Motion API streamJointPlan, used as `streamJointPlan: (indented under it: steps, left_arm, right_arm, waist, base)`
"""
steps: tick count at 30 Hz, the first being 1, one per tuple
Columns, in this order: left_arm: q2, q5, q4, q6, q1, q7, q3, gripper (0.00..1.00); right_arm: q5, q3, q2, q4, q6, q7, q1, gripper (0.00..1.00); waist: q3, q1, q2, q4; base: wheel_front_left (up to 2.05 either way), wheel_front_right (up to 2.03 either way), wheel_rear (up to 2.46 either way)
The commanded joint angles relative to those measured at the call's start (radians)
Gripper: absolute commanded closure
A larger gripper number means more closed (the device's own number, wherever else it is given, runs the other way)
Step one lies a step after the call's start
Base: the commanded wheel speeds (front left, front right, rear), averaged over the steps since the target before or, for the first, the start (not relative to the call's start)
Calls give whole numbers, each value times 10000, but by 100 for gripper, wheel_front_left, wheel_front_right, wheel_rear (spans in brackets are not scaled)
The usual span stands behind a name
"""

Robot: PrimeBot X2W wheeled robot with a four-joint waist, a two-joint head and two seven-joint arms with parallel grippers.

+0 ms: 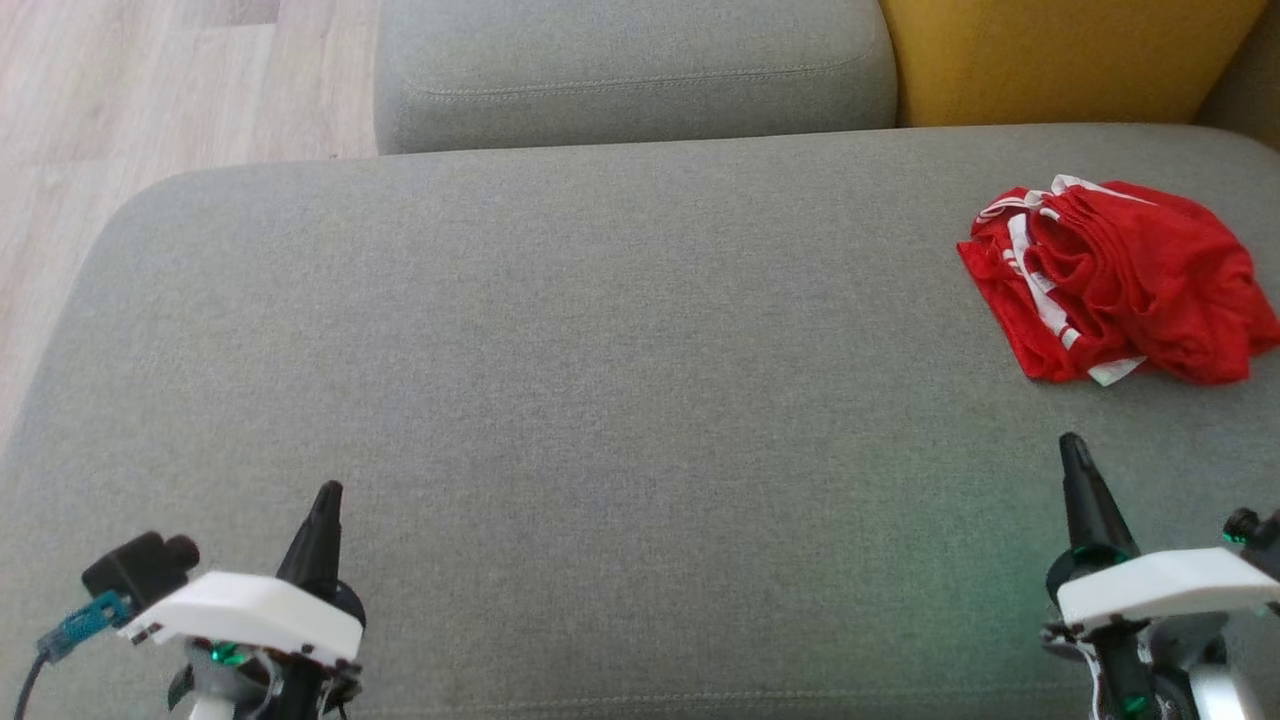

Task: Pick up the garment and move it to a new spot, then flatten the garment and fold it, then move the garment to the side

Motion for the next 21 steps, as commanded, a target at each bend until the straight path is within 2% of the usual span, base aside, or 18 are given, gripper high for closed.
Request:
streamJointPlan:
  steps: [1,21]
  left_arm:
    - [57,-230,-239,-129,-612,74,437,100]
    - [-540,-2103,132,-819,-822,557,1398,100]
  right_arm:
    - [313,47,-35,-273,-5,22,-553,100]
    - [2634,-120,-39,83,-6,63,-816,100]
  waist:
    - [3,0,0,1]
    - [48,0,0,14]
  base:
    - [0,0,0]
    - [0,0,0]
